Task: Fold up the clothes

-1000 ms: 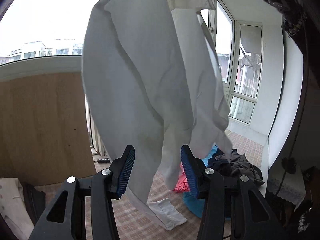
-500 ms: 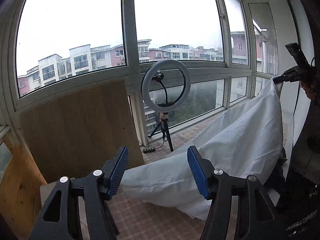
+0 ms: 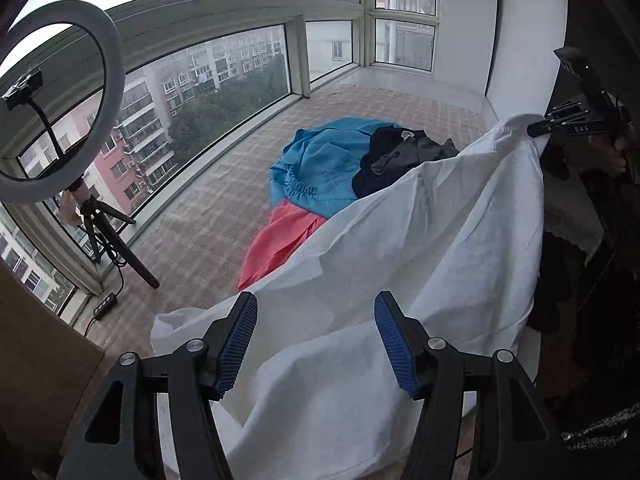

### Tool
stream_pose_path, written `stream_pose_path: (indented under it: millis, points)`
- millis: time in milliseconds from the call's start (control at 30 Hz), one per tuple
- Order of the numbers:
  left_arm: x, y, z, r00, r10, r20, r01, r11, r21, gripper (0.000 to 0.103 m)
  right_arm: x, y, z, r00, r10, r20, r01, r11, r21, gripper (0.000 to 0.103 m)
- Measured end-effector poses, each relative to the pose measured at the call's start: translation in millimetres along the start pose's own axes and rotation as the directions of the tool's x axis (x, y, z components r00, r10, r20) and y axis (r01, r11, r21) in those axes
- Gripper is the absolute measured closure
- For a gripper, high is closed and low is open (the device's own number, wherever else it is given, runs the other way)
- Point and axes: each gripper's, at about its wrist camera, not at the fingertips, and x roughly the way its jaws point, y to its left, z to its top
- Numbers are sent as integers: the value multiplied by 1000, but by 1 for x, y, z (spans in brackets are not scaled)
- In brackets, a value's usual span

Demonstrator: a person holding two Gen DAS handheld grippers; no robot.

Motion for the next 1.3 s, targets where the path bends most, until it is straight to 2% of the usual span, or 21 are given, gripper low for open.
stream_pose_path:
  millis: [100,167,367,400,433,467,533,567,633,700,800,867,933,1000,1067,1167,1200,1300]
  points:
    - [26,9,9,998,-14,-62,17,999,41,44,5,-1,0,1000,7,-5,-7,1000,1,102]
    - [38,17,8,995,-23,-102,29,998,59,40,11,-6,2,1000,19,-11,-19,1000,14,102]
    - [72,52,-3,977,-70,-201,76,997,22,40,24,-9,7,999,20,-33,-19,1000,7,102]
    - [76,55,-6,973,-85,-216,90,996,14,45,26,-9,8,999,20,-36,-20,1000,6,102]
    - [80,58,-8,968,-107,-229,110,994,0,57,28,-10,10,999,23,-38,-23,1000,7,102]
    - [83,59,-11,962,-125,-242,126,992,-12,64,29,-10,11,999,26,-40,-26,1000,10,102]
    - [88,60,-16,952,-155,-263,153,988,-31,103,31,-12,13,999,34,-41,-33,999,18,102]
    - [88,59,-18,953,-156,-259,154,988,-30,102,31,-11,15,999,36,-39,-35,999,20,102]
    - [75,58,-20,966,-138,-221,134,990,-33,103,31,-11,17,999,40,-34,-40,999,24,102]
    - [53,68,-16,978,-133,-157,123,990,-76,103,30,-10,22,998,50,-24,-50,998,34,102]
    - [3,101,0,998,-48,-47,40,987,-157,103,28,-6,33,996,85,-2,-85,995,50,102]
    - [-38,120,15,999,38,34,-32,983,-179,103,26,2,41,993,118,12,-119,992,45,102]
    - [-89,129,27,984,130,119,-107,978,-181,103,23,14,51,988,154,30,-155,988,25,102]
    - [-135,120,31,956,231,181,-205,967,-154,103,20,30,62,982,183,51,-183,983,-13,102]
    - [-162,100,25,927,330,178,-313,942,-119,103,17,43,74,978,199,69,-196,980,-42,102]
    - [-168,52,-12,919,366,149,-357,930,-86,103,15,46,93,976,193,101,-188,981,-54,102]
    - [-159,33,-29,929,349,126,-341,937,-80,103,14,44,100,975,194,111,-189,981,-49,102]
    - [-111,-24,-84,980,195,43,-188,974,-125,103,8,21,117,958,248,143,-254,967,21,102]
